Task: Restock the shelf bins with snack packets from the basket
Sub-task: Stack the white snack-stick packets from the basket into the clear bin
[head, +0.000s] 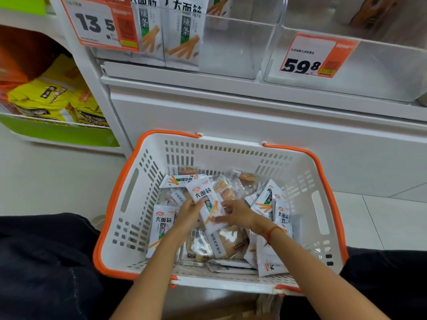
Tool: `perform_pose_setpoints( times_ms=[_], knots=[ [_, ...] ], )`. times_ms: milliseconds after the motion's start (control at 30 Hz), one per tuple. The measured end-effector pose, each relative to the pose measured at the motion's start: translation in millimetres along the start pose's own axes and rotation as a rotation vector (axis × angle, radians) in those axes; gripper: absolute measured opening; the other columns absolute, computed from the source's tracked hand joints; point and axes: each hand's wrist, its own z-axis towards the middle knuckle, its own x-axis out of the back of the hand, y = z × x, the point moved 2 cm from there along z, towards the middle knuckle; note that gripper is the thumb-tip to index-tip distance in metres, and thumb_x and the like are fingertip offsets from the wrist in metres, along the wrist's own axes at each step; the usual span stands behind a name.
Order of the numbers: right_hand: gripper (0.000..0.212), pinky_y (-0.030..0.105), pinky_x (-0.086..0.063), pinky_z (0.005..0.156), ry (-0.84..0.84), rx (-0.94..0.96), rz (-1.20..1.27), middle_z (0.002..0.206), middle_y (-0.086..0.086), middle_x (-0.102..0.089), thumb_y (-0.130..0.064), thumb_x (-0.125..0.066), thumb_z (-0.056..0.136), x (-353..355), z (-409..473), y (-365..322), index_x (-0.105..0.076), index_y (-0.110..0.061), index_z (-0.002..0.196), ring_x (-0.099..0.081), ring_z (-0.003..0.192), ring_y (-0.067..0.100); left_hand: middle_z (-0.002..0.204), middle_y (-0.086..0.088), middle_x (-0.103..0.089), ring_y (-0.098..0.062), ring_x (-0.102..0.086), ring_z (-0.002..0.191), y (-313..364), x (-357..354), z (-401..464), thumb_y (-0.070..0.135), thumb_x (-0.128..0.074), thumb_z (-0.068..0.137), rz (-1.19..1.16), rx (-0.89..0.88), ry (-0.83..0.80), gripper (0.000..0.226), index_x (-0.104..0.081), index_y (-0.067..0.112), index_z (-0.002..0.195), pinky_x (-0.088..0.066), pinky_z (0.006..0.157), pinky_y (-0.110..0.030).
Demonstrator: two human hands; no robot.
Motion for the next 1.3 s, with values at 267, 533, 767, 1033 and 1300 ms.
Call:
perform_pose_setpoints(
  times_ms=[267, 533, 767, 1033, 1300],
  knots=[
    [0.027, 0.03, -0.044, 0.085, -0.566, -0.095, -0.825, 0.128, 0.013, -0.054, -0.023, -0.066, 0.087, -23, -25, 1, -0.063, -0.005, 0.108, -0.055, 0.096, 0.022, 0.126, -0.015, -0.054, -0.032, -0.054, 0.113, -12, 22, 17, 0.025, -0.044, 0.099, -0.125, 0.145, 0.193, 0.04, -0.039, 0.008, 0.135, -0.044, 0.097, -0.047],
    [0.02, 0.02, -0.045, 0.069, -0.25, -0.015, 0.097, 0.067, -0.001, -0.046, -0.018, -0.049, 0.099, 26, -17, -2, -0.056, -0.003, 0.088, -0.046, 0.061, 0.009, 0.119, -0.019, -0.061, -0.023, -0.06, 0.082, 2, 32, 18, 0.01, -0.037, 0.101, -0.086, 0.196, 0.103, 0.031, -0.052, 0.004, 0.127, -0.047, 0.063, -0.028],
    [0.007, 0.014, -0.041, 0.055, 0.137, 0.048, 0.604, 0.076, 0.004, -0.047, -0.015, -0.051, 0.097, 33, -2, -19, -0.055, -0.013, 0.092, -0.043, 0.061, 0.009, 0.1, -0.003, -0.063, -0.016, -0.06, 0.079, 27, 14, 5, 0.013, -0.039, 0.101, -0.12, 0.159, -0.05, 0.017, -0.054, 0.019, 0.106, -0.049, 0.06, -0.028],
    [0.017, 0.016, -0.055, 0.059, 0.471, 0.172, 0.656, 0.075, 0.005, -0.059, -0.001, -0.064, 0.087, 7, -2, -23, -0.063, 0.004, 0.103, -0.06, 0.068, 0.013, 0.128, -0.006, -0.058, -0.027, -0.056, 0.114, 20, -3, 16, 0.04, -0.055, 0.084, 0.001, 0.112, -0.119, 0.043, -0.048, 0.024, 0.123, -0.042, 0.101, -0.05],
    [0.028, 0.023, -0.052, 0.066, -0.218, -0.11, -0.408, 0.1, 0.011, -0.07, -0.002, -0.067, 0.081, 6, -12, -22, -0.06, -0.002, 0.108, -0.064, 0.077, 0.017, 0.155, -0.002, -0.021, -0.024, -0.026, 0.14, 31, 27, 3, 0.019, -0.041, 0.1, 0.021, 0.123, 0.053, 0.058, -0.013, 0.014, 0.151, -0.025, 0.113, -0.044]
  ],
)
